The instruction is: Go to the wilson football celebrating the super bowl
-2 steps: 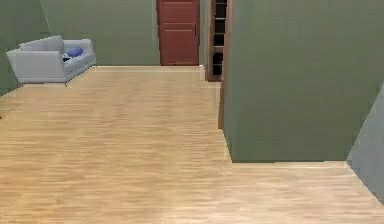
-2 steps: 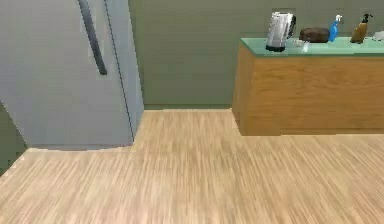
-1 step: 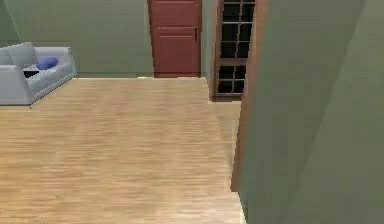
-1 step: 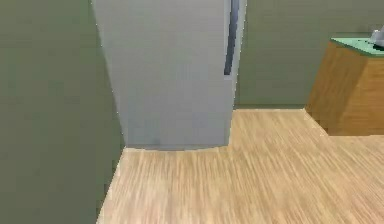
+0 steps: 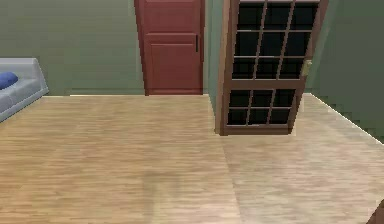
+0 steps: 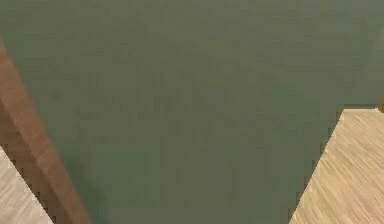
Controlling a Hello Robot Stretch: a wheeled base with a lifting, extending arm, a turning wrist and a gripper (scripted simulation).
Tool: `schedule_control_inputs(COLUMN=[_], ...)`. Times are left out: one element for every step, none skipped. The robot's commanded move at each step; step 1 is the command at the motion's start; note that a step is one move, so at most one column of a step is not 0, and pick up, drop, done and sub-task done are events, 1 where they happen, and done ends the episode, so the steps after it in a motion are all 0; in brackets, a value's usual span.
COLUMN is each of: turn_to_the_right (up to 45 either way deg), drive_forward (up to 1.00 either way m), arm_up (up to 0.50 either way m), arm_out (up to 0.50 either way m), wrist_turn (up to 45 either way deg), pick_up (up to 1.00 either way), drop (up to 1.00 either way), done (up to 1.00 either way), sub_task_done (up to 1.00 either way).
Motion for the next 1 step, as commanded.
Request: schedule_control_inputs(turn_to_the_right=[0.0], drive_forward=[0.10], arm_up=[0.00], arm_out=[0.00], wrist_turn=[0.0], pick_up=[0.00], drop=[0.00], done=[0.00], sub_task_done=[0.00])
